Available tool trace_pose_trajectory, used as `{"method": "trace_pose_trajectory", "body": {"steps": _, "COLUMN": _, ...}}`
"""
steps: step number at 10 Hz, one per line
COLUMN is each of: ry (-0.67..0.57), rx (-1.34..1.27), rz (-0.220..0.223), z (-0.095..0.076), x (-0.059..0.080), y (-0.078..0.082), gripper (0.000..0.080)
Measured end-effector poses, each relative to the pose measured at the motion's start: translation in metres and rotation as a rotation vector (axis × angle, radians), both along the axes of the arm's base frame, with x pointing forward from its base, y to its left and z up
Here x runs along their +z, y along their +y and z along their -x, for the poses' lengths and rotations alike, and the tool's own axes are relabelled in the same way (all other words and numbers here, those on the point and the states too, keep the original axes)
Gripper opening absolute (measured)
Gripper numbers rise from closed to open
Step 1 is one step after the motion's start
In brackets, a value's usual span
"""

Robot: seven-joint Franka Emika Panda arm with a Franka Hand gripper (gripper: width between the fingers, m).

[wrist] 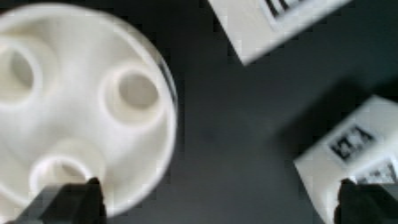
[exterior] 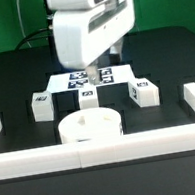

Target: Assemble stool

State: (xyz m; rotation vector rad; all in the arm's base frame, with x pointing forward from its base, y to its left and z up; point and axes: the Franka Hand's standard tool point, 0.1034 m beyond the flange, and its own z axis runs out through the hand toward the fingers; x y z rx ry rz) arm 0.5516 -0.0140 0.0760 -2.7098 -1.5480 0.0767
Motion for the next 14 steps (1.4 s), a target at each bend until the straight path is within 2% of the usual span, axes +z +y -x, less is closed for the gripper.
{"method": "trace_pose_trajectory", "body": {"steps": 1, "ry": -0.002, "rx": 0.002, "rz": -0.004, "z": 0.000, "x": -0.010, "y": -0.009, "gripper": 0.0649}}
{"method": "trace_pose_trajectory", "body": {"steps": 4, "ry": 0.008, "rx": 0.006, "rz": -0.010, "z": -0.009, "x": -0.032, "y": -0.014, "gripper": 0.0649}}
{"method": "trace_pose_trajectory", "body": {"steps": 6, "ry": 0.004, "rx": 0.042, "rz": -0.013, "z": -0.017, "x": -0.037, "y": -0.016, "gripper": 0.0649}}
{"method": "trace_pose_trajectory", "body": {"steps": 10, "ry": 0.004, "rx": 0.058, "rz": -0.013, "z": -0.016, "x": -0.039, "y": -0.012, "gripper": 0.0649}}
{"method": "trace_pose_trajectory", "body": {"steps": 12, "ry": 0.007, "rx": 0.073, "rz": -0.018, "z": -0.022, "x": -0.051, "y": -0.009, "gripper": 0.0649}}
{"method": "trace_pose_trajectory", "body": {"steps": 14, "ry": 0.014, "rx": 0.086, "rz": -0.022, "z": -0.019, "x": -0.063, "y": -0.015, "gripper": 0.0649}}
